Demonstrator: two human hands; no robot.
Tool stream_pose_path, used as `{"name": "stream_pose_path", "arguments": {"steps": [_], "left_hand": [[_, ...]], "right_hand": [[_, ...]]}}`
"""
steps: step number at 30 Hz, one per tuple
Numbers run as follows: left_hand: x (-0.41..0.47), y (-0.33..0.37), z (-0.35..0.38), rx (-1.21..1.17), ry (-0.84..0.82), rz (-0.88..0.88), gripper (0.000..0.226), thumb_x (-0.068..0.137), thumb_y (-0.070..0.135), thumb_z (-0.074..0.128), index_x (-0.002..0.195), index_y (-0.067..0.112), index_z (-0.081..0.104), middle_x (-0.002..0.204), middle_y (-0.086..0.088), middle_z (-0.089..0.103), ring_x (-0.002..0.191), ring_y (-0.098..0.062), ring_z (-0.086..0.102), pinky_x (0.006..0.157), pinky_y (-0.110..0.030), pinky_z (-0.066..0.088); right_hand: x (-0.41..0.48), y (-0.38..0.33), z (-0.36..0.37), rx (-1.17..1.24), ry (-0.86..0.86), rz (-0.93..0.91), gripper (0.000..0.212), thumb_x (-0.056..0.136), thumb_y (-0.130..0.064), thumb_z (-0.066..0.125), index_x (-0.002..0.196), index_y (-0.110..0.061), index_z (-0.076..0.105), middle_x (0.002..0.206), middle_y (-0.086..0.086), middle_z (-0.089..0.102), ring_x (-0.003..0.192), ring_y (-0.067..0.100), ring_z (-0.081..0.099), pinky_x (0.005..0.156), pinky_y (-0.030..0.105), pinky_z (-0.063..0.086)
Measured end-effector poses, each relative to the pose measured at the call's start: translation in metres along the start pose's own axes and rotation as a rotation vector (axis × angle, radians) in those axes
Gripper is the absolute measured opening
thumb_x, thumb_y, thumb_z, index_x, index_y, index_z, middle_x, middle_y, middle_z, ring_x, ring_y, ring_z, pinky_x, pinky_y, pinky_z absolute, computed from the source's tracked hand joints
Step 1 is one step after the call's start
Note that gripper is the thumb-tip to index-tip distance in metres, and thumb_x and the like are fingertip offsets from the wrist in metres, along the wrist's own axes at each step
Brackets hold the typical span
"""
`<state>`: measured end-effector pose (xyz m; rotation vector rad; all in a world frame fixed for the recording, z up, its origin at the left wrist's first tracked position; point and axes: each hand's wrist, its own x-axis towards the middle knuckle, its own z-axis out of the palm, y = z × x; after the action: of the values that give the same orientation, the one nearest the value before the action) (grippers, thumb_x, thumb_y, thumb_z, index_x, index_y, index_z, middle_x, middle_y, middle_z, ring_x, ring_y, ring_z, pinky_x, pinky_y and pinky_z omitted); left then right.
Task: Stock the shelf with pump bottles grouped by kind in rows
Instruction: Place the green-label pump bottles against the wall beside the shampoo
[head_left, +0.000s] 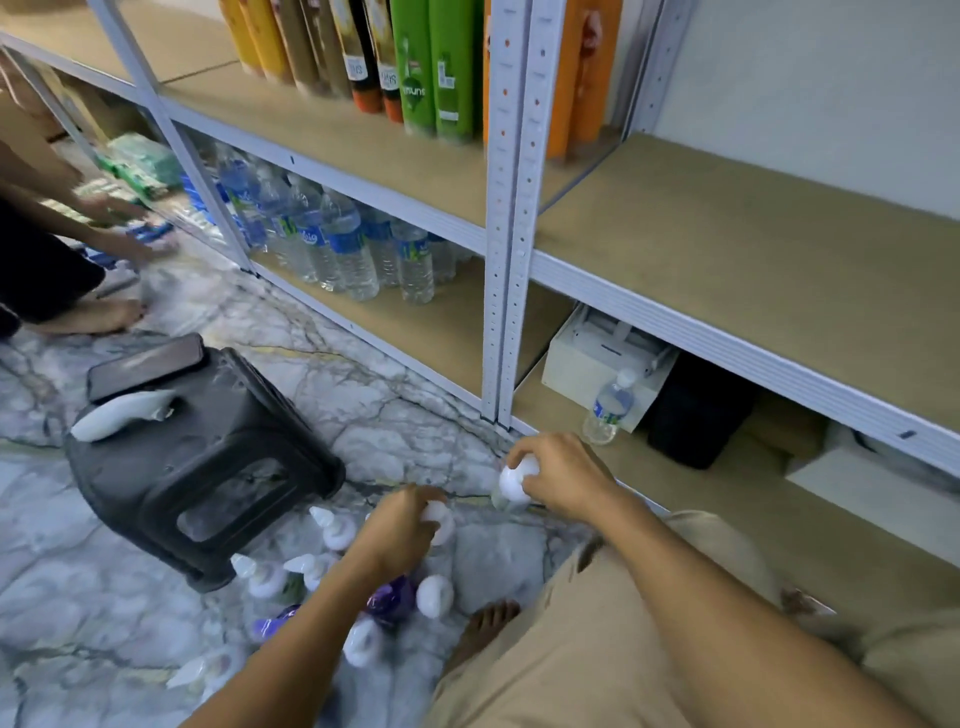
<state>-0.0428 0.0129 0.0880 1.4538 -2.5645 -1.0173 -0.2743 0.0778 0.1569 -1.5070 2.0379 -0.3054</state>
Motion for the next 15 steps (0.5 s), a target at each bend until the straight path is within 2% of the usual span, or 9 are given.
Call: {"name": "stream_pose_path", "arguments": {"steps": [3, 6, 8, 10, 12, 15], "left_hand": [[0.003, 0.033, -0.018, -0.003, 0.041, 0.052, 0.028, 0.08, 0.014, 0.064, 0.107, 0.022, 0.068, 0.106, 0.0, 0.066, 0.097, -0.021, 0.061, 0.083, -0.032, 0.048], [0.003, 0.081, -0.044, 0.016, 0.093, 0.135, 0.022, 0.088, 0.016, 0.067, 0.11, 0.018, 0.069, 0.11, -0.002, 0.065, 0.101, -0.022, 0.06, 0.077, -0.029, 0.044], [0.004, 0.114, -0.065, 0.029, 0.121, 0.201, 0.02, 0.09, 0.015, 0.067, 0.11, 0.015, 0.07, 0.111, -0.005, 0.067, 0.101, -0.025, 0.061, 0.077, -0.03, 0.045], [0.002, 0.148, -0.087, 0.035, 0.15, 0.254, 0.024, 0.091, 0.017, 0.067, 0.114, 0.015, 0.07, 0.117, -0.006, 0.068, 0.108, -0.024, 0.061, 0.085, -0.031, 0.049], [-0.001, 0.18, -0.108, 0.055, 0.186, 0.31, 0.022, 0.09, 0.018, 0.068, 0.112, 0.017, 0.071, 0.118, -0.003, 0.068, 0.111, -0.022, 0.061, 0.086, -0.028, 0.046], [-0.006, 0.229, -0.138, 0.071, 0.229, 0.429, 0.015, 0.09, 0.013, 0.066, 0.103, 0.015, 0.072, 0.107, -0.002, 0.069, 0.101, -0.022, 0.062, 0.079, -0.027, 0.045]], "right_hand": [[-0.025, 0.002, -0.047, 0.044, 0.079, -0.006, 0.034, 0.079, -0.004, 0.062, 0.098, -0.03, 0.071, 0.104, -0.002, 0.06, 0.096, 0.018, 0.054, 0.074, 0.029, 0.044], [-0.049, 0.002, -0.097, 0.02, 0.168, -0.018, 0.032, 0.078, -0.005, 0.064, 0.086, -0.036, 0.067, 0.105, -0.002, 0.06, 0.095, 0.02, 0.057, 0.075, 0.034, 0.051], [-0.068, 0.001, -0.13, -0.009, 0.231, -0.021, 0.034, 0.076, -0.006, 0.064, 0.085, -0.038, 0.066, 0.107, 0.001, 0.061, 0.093, 0.022, 0.059, 0.068, 0.035, 0.053], [-0.09, 0.0, -0.163, -0.034, 0.289, -0.024, 0.036, 0.075, -0.004, 0.063, 0.089, -0.037, 0.069, 0.102, 0.0, 0.061, 0.089, 0.02, 0.06, 0.058, 0.031, 0.051], [-0.112, 0.0, -0.195, -0.053, 0.351, -0.027, 0.037, 0.074, -0.004, 0.062, 0.092, -0.035, 0.071, 0.091, 0.001, 0.064, 0.074, 0.016, 0.064, 0.055, 0.031, 0.053], [-0.139, 0.004, -0.239, -0.013, 0.423, -0.042, 0.036, 0.077, -0.001, 0.061, 0.089, -0.033, 0.072, 0.082, 0.003, 0.065, 0.051, 0.012, 0.066, 0.054, 0.035, 0.059]]}}
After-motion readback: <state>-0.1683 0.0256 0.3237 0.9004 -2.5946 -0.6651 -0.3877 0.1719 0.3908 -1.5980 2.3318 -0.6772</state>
